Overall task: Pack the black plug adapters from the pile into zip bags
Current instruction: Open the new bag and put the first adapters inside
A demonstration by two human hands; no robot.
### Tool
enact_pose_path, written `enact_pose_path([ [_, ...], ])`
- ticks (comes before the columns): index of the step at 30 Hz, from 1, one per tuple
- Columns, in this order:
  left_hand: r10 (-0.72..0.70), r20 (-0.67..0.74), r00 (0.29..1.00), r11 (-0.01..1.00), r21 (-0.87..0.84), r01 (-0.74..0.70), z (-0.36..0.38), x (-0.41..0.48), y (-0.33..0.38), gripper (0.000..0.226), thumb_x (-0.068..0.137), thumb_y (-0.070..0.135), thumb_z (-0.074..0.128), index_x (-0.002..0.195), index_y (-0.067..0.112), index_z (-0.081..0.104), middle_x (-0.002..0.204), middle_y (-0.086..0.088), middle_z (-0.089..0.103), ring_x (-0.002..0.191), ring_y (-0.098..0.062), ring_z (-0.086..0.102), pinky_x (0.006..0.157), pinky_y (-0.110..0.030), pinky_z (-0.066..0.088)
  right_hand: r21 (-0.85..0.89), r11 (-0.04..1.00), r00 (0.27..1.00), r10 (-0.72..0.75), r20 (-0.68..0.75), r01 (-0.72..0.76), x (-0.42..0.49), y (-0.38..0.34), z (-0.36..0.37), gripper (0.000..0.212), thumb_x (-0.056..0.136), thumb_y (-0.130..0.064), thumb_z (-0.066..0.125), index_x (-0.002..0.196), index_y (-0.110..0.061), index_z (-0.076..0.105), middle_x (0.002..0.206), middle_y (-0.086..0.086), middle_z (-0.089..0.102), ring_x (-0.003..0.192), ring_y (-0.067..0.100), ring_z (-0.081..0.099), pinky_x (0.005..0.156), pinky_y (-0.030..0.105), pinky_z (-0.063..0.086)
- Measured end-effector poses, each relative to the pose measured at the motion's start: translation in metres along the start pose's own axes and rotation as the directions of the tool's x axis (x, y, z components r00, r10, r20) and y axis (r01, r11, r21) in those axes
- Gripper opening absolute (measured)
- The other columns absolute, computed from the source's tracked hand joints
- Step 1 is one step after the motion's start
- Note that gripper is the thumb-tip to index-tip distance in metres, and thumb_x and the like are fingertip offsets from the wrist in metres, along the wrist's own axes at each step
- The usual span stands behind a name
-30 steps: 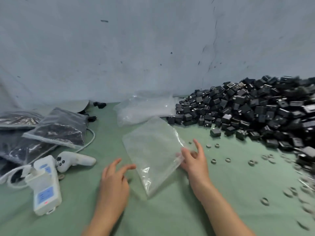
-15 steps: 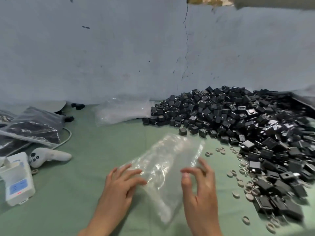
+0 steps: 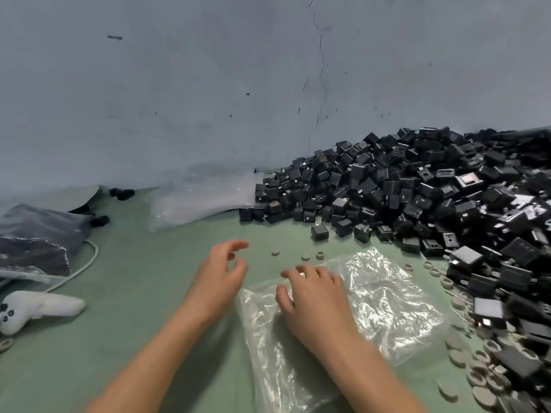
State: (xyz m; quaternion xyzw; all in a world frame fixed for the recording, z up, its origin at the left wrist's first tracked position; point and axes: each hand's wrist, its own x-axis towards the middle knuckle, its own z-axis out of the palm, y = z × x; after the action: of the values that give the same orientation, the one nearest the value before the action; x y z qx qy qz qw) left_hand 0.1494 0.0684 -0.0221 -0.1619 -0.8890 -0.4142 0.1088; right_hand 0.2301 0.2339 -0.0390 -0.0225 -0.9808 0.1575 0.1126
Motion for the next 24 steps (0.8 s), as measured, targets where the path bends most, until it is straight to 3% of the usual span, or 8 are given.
enact_pose_path([
  [2,-0.019,0.077,0.997,0.996,0.084,0.012,0.028,0.046,0.002,0.037,0.096,0.021,0.059,0.132,0.024,0.054,0.133,-0.001,0.052,0.119,-0.018,0.054,0.101,-0.034,0.043,0.038,0.999,1.0,-0.004,0.003,0.004,0.016,0.003,0.0,0.043,0.103,-0.04,0.029,0.14,-0.032,0.049,0.136,-0.006,0.053,0.126,0.018,0.044,0.107,0.039,0.029],
  [6,-0.025,0.158,0.987,0.981,0.195,-0.007,0.073,0.132,0.012,0.072,0.09,0.043,0.065,0.151,0.026,0.031,0.152,-0.008,0.03,0.138,-0.025,0.039,0.115,-0.041,0.033,0.099,0.992,0.996,0.07,0.052,-0.075,0.034,0.022,0.008,0.039,0.103,-0.039,0.029,0.132,-0.029,0.054,0.134,-0.005,0.053,0.123,0.019,0.044,0.102,0.04,0.031],
  [10,-0.088,0.252,0.964,0.889,0.457,-0.038,0.108,0.191,0.016,0.085,0.088,0.062,0.06,0.155,0.034,0.016,0.165,-0.007,-0.001,0.145,-0.038,0.025,0.115,-0.051,0.03,0.113,0.986,0.992,0.126,-0.007,-0.125,0.045,0.03,0.018,0.036,0.103,-0.038,0.029,0.128,-0.032,0.055,0.128,-0.008,0.054,0.117,0.018,0.046,0.096,0.039,0.031],
  [13,-0.113,0.261,0.959,0.882,0.471,-0.024,0.125,0.21,0.013,0.082,0.086,0.068,0.055,0.154,0.036,0.021,0.164,-0.004,-0.016,0.143,-0.045,0.027,0.117,-0.054,0.027,0.123,0.984,0.99,0.135,-0.036,-0.13,0.048,0.032,0.022,0.034,0.102,-0.038,0.032,0.124,-0.033,0.057,0.123,-0.009,0.055,0.113,0.019,0.047,0.095,0.038,0.031],
  [15,-0.042,0.228,0.973,0.872,0.484,-0.076,0.134,0.208,0.006,0.077,0.087,0.067,0.051,0.152,0.035,0.023,0.164,-0.005,-0.011,0.14,-0.045,0.03,0.116,-0.055,0.028,0.133,0.984,0.989,0.126,-0.072,-0.116,0.048,0.033,0.023,0.031,0.102,-0.036,0.037,0.12,-0.032,0.061,0.119,-0.009,0.058,0.109,0.02,0.05,0.094,0.038,0.034],
  [17,0.108,0.17,0.98,0.803,0.567,-0.186,0.141,0.197,-0.005,0.073,0.088,0.065,0.049,0.149,0.03,0.027,0.162,-0.01,0.013,0.133,-0.042,0.038,0.111,-0.051,0.035,0.146,0.983,0.985,0.126,-0.119,-0.108,0.048,0.034,0.022,0.028,0.1,-0.034,0.042,0.116,-0.03,0.065,0.114,-0.008,0.06,0.105,0.021,0.053,0.091,0.038,0.037],
  [20,0.265,0.112,0.958,0.685,0.677,-0.269,0.14,0.187,-0.018,0.076,0.084,0.071,0.044,0.143,0.024,0.036,0.138,-0.008,0.05,0.121,-0.034,0.047,0.097,-0.046,0.043,0.121,0.986,0.989,0.128,-0.074,-0.118,0.049,0.036,0.025,0.033,0.103,-0.037,0.033,0.124,-0.034,0.058,0.121,-0.012,0.055,0.111,0.016,0.046,0.094,0.035,0.031],
  [24,0.093,0.224,0.97,0.707,0.671,-0.222,0.134,0.2,-0.01,0.087,0.081,0.08,0.039,0.149,0.027,0.029,0.145,-0.011,0.044,0.132,-0.038,0.039,0.104,-0.055,0.039,0.12,0.984,0.989,0.138,-0.059,-0.13,0.047,0.035,0.024,0.033,0.103,-0.039,0.029,0.125,-0.037,0.053,0.123,-0.015,0.051,0.112,0.013,0.042,0.095,0.034,0.028],
])
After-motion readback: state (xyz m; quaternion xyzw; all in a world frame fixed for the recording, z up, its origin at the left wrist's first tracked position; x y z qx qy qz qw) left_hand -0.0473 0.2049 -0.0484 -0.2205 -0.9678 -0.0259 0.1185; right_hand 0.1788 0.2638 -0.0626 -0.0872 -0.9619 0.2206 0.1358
